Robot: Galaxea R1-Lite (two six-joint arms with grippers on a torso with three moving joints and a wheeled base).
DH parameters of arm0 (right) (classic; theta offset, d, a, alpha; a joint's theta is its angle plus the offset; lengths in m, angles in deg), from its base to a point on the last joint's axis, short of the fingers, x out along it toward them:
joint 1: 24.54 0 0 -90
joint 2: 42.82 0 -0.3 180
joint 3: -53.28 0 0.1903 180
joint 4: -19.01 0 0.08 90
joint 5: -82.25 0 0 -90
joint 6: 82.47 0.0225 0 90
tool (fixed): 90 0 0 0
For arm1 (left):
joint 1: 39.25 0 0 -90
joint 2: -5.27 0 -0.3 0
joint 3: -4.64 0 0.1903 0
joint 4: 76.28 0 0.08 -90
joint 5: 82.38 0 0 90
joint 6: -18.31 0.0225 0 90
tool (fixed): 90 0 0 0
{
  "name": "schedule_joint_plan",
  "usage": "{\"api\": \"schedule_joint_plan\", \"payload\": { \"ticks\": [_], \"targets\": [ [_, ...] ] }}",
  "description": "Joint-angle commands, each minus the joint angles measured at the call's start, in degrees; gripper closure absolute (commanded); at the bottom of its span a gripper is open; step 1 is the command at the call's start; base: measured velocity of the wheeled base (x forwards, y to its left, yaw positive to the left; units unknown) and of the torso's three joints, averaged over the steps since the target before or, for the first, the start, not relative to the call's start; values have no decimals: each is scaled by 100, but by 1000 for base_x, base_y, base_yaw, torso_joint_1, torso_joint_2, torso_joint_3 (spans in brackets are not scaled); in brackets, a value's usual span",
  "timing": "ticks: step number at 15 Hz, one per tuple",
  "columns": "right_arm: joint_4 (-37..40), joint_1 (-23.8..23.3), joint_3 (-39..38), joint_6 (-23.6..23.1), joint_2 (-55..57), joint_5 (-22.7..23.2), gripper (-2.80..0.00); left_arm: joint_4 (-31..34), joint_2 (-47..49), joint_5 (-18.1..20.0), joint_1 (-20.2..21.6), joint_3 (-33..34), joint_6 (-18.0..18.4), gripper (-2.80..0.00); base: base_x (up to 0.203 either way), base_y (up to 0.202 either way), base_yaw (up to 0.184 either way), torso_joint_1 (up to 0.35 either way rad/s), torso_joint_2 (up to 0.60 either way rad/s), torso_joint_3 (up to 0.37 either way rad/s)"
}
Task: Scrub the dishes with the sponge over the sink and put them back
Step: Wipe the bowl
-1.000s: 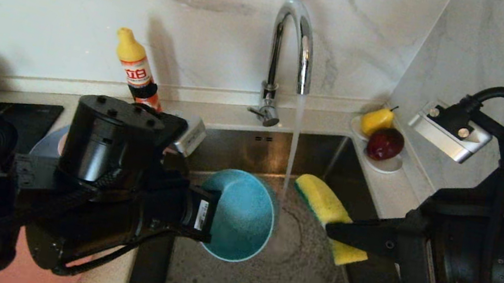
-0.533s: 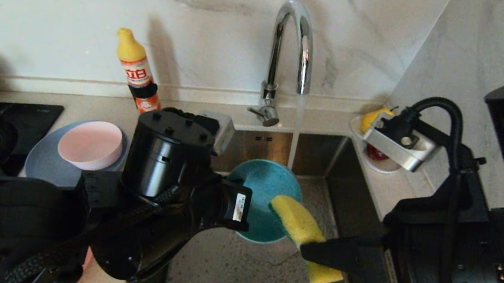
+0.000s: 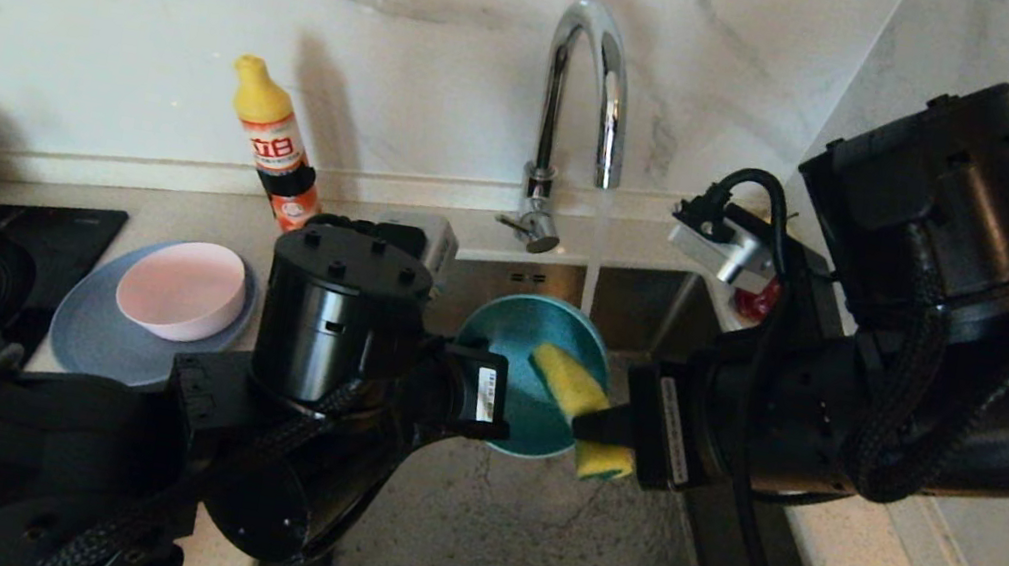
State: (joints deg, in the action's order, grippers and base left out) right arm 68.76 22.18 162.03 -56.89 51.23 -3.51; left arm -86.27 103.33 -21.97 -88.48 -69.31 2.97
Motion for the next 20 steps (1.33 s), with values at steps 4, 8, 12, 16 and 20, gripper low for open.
{"api": "schedule_joint_plan", "payload": {
  "ticks": [4,8,12,16,20],
  "targets": [
    [7,-316,255,43,312,6,0,-110,-33,-20,-96,190,-3,0,0,0,0,0,0,0],
    [16,-330,576,35,475,6,0,-234,17,-37,-410,452,31,0,0,0,0,0,0,0],
    [7,-321,742,27,719,6,0,-802,225,-117,-421,597,67,0,0,0,0,0,0,0],
    [22,-406,893,4,756,-2,0,-865,169,-125,-409,647,49,0,0,0,0,0,0,0],
    [259,-532,893,-9,678,-11,0,-859,-106,-142,-324,753,58,0,0,0,0,0,0,0]
  ]
}}
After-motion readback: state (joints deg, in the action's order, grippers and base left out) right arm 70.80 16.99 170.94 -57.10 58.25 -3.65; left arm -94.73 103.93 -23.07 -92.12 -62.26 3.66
